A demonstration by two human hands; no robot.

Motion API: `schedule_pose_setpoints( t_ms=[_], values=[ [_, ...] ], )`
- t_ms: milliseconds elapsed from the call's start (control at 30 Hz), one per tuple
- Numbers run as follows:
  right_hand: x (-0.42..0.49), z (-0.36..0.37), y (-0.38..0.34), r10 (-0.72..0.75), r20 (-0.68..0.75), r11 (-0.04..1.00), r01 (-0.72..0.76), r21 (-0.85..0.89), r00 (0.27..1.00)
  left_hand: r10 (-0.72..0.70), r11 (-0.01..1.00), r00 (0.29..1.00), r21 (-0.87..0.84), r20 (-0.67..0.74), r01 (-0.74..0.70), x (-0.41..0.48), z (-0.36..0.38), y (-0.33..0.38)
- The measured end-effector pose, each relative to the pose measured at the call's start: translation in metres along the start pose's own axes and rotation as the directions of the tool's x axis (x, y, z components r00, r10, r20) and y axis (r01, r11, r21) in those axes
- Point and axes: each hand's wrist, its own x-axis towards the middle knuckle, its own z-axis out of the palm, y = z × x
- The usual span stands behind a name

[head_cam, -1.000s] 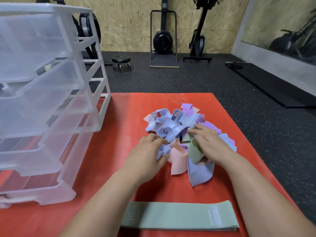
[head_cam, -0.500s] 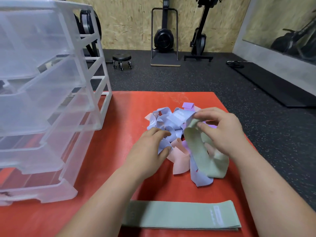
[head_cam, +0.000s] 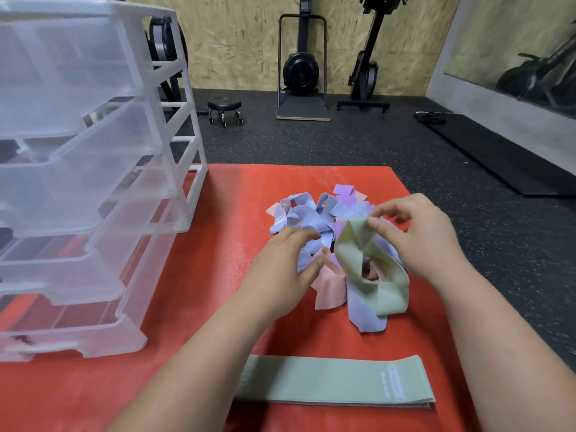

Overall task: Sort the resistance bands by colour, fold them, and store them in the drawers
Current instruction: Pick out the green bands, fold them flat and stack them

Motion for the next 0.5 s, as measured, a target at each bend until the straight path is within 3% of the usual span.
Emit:
schedule_pose_setpoints(
  t_ms=[100,233,400,500],
  values=[
    [0.001,-0.004,-0.01,0.01,-0.017,0.972,-0.006,0.234,1.0,-0.003,0.997,0.999,-0.081,-0.032,0.0,0.001,0.001,0.002],
    [-0.004,0.004,-0.015,0.015,0.091,0.942,-0.045,0.331,0.996,-0.006,0.981,0.998,-0.195,-0.064,-0.007,0.004,-0.001,0.005],
    [-0.007,0.008,-0.031,-0.096,0.192,0.808,-0.036,0.588,0.977,-0.049,0.93,0.996,-0.366,-0.078,0.017,0.008,-0.006,0.014],
    [-0.009,0.017,-0.033,-0.139,0.276,0.775,-0.069,0.628,0.951,-0.067,0.914,0.995,-0.403,-0.078,0.03,0.01,-0.007,0.011]
  ],
)
